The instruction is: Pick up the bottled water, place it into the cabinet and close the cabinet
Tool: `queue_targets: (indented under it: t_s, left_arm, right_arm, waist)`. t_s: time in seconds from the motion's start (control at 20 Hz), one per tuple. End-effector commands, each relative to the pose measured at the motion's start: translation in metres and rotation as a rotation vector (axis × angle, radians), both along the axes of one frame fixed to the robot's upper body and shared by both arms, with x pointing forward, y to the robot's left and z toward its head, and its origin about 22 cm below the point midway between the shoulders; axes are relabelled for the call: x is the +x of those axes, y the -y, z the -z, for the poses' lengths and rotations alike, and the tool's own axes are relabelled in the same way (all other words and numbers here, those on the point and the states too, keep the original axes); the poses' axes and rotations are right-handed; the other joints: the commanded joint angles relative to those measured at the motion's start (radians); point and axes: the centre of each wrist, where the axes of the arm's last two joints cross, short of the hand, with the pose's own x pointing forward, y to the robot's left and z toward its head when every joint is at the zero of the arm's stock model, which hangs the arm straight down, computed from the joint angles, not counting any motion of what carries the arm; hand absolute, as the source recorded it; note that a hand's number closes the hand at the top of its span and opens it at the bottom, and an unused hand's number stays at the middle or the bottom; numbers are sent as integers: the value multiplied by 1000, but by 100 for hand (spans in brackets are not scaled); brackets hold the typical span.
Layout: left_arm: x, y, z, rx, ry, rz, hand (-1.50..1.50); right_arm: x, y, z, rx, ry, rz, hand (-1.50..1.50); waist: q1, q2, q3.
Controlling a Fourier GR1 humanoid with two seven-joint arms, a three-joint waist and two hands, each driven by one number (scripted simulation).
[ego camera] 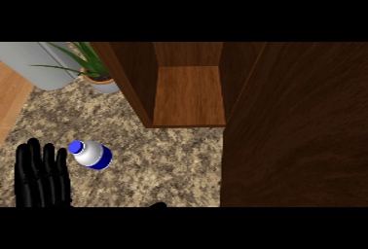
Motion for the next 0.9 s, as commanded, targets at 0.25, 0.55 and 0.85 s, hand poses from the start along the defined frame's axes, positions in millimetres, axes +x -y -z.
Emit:
queue_targets:
  t_s: [0.25, 0.55, 0.85]
  left_arm:
    - [-3, -37, 4, -65, -84, -43, -150]
    - [17, -52, 41, 14, -136, -79, -150]
    - [37, -74, 69, 27, -149, -84, -150]
  right_arm:
    - [-32, -7, -37, 77, 86, -47, -150]
    - [-38, -5, -35, 79, 89, -79, -150]
    - [-38, 6, -20, 81, 75, -67, -150]
  waist:
    - [-3, 2, -1]
    - [-13, 1, -3]
    - [-11, 2, -3]
